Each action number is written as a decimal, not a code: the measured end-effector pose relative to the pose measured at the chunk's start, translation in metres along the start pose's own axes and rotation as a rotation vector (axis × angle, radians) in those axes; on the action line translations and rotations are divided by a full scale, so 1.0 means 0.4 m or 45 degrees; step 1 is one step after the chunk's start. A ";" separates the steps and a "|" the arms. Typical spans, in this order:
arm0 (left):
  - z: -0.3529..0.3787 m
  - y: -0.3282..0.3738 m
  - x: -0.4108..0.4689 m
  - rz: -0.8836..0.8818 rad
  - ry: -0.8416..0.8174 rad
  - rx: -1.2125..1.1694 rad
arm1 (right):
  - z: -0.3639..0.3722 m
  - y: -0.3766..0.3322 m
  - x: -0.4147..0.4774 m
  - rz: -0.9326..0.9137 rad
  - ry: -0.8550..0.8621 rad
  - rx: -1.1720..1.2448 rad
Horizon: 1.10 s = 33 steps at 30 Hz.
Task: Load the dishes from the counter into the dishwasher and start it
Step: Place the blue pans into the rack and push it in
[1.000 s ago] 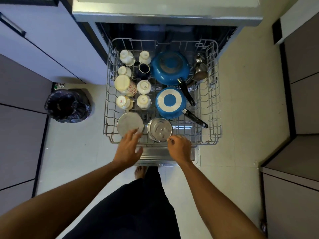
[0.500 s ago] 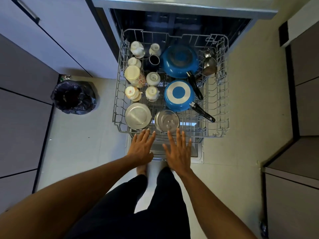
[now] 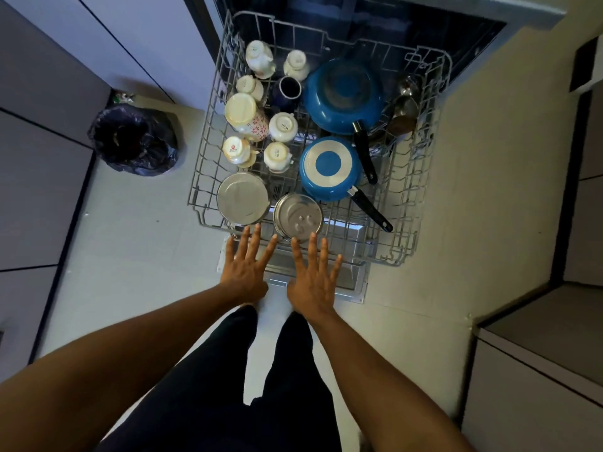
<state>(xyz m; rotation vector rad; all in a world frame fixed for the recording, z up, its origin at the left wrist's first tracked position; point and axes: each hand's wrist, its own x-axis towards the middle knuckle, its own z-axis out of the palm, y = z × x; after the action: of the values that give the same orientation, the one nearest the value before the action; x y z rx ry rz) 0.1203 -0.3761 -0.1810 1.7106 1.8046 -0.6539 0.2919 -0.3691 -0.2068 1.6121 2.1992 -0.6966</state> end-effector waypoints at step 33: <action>-0.060 -0.065 0.191 0.193 0.352 0.183 | -0.100 -0.083 0.261 0.217 0.330 0.091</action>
<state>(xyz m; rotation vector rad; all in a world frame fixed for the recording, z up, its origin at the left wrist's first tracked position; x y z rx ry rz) 0.0908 -0.3061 -0.2171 2.0983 1.8216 -0.5135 0.2291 -0.2722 -0.2223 1.9976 2.1939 -0.5492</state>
